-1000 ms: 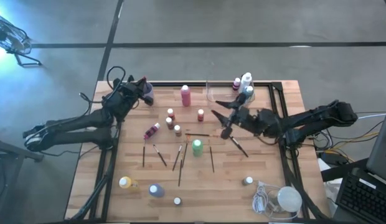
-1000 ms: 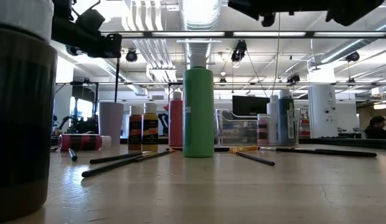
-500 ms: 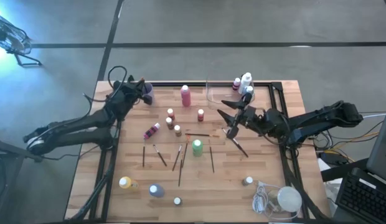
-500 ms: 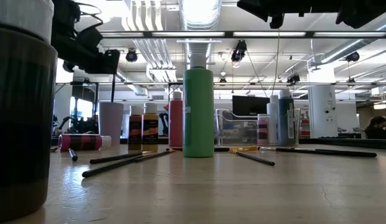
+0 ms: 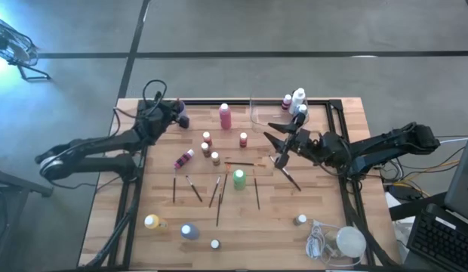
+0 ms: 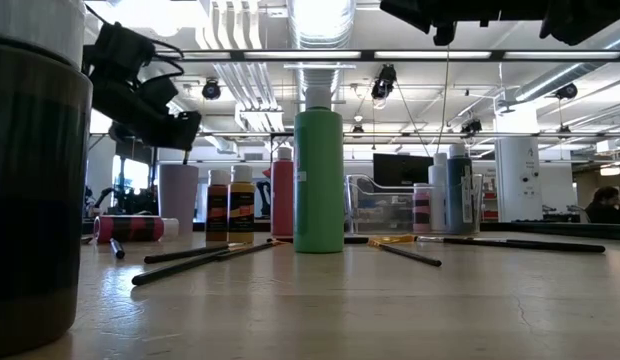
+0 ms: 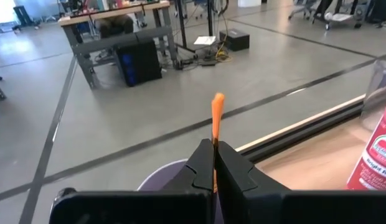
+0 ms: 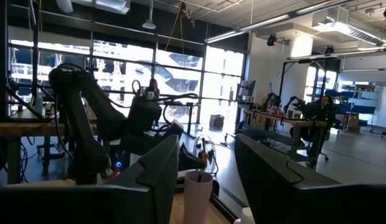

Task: Pick & Place Paint Supplies
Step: Put the gold paint brush into the violet cup

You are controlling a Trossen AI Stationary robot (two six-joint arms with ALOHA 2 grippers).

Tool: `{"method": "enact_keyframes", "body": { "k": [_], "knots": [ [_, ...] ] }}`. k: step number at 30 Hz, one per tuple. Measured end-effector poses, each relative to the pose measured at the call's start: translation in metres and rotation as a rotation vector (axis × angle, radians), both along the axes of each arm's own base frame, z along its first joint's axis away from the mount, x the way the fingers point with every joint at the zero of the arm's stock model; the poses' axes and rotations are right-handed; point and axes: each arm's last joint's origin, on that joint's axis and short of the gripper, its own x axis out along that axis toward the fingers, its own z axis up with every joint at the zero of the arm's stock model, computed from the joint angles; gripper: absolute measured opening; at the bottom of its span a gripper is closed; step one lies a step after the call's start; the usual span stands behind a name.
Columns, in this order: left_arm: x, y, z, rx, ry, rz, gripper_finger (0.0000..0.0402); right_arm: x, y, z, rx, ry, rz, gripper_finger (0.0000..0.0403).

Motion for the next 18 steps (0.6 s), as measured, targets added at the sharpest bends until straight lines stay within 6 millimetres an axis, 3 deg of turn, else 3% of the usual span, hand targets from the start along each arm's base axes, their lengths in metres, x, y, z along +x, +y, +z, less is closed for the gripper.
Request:
{"method": "enact_keyframes", "body": {
  "k": [18],
  "knots": [
    [0.0020, 0.0061, -0.0107, -0.051, 0.026, 0.027, 0.0019, 0.0000, 0.0000, -0.0001, 0.000, 0.001, 0.000, 0.0117]
  ]
}}
